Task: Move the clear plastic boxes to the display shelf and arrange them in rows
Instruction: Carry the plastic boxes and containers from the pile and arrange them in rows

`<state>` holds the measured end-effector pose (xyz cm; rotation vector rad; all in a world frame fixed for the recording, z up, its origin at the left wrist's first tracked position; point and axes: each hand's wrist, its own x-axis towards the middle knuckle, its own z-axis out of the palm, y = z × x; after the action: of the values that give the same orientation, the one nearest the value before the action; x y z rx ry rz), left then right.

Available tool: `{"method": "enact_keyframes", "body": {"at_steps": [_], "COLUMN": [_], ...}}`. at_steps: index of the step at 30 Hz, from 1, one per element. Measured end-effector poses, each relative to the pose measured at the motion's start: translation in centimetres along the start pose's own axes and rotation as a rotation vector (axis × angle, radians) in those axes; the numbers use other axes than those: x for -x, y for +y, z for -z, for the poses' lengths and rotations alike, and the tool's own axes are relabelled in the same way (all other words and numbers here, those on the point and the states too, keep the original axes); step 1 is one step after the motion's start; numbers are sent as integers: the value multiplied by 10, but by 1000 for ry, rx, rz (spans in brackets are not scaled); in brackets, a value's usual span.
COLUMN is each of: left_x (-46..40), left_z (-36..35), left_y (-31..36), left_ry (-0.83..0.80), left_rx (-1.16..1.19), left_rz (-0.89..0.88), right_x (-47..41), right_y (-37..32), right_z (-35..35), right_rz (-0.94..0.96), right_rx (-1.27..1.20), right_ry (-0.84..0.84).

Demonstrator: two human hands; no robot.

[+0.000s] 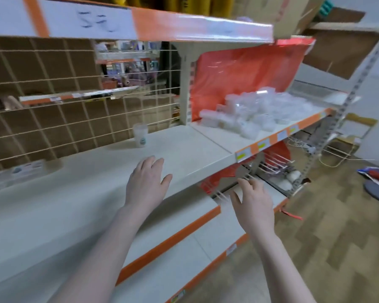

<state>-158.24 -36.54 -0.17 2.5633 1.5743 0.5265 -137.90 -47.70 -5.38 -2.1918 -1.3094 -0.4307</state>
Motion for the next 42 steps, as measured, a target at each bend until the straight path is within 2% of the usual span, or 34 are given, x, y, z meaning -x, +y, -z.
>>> {"method": "enact_keyframes", "body": {"at_steps": [7, 12, 18, 22, 28, 37, 42], "left_x": [-58, -87, -127, -158, -221, -295, -316], "left_z": [-49, -72, -87, -104, -138, -160, -171], "left_y": [121, 169, 190, 194, 202, 231, 246], "left_ry": [5, -5, -6, 9, 19, 35, 31], "left_rx": [77, 75, 45, 46, 104, 90, 78], "left_rz": [-17, 7, 24, 34, 65, 33, 83], "right_x": [-63, -100, -136, -165, -224, -303, -341], "right_y": [115, 171, 196, 207, 226, 254, 268], "right_z": [15, 6, -18, -39, -83, -118, -137], "right_rz": [52, 46, 22, 16, 91, 87, 206], "right_rx": [31, 4, -74, -80, -112, -140, -200], "right_ry": [56, 27, 18, -91, -42, -46, 34]}}
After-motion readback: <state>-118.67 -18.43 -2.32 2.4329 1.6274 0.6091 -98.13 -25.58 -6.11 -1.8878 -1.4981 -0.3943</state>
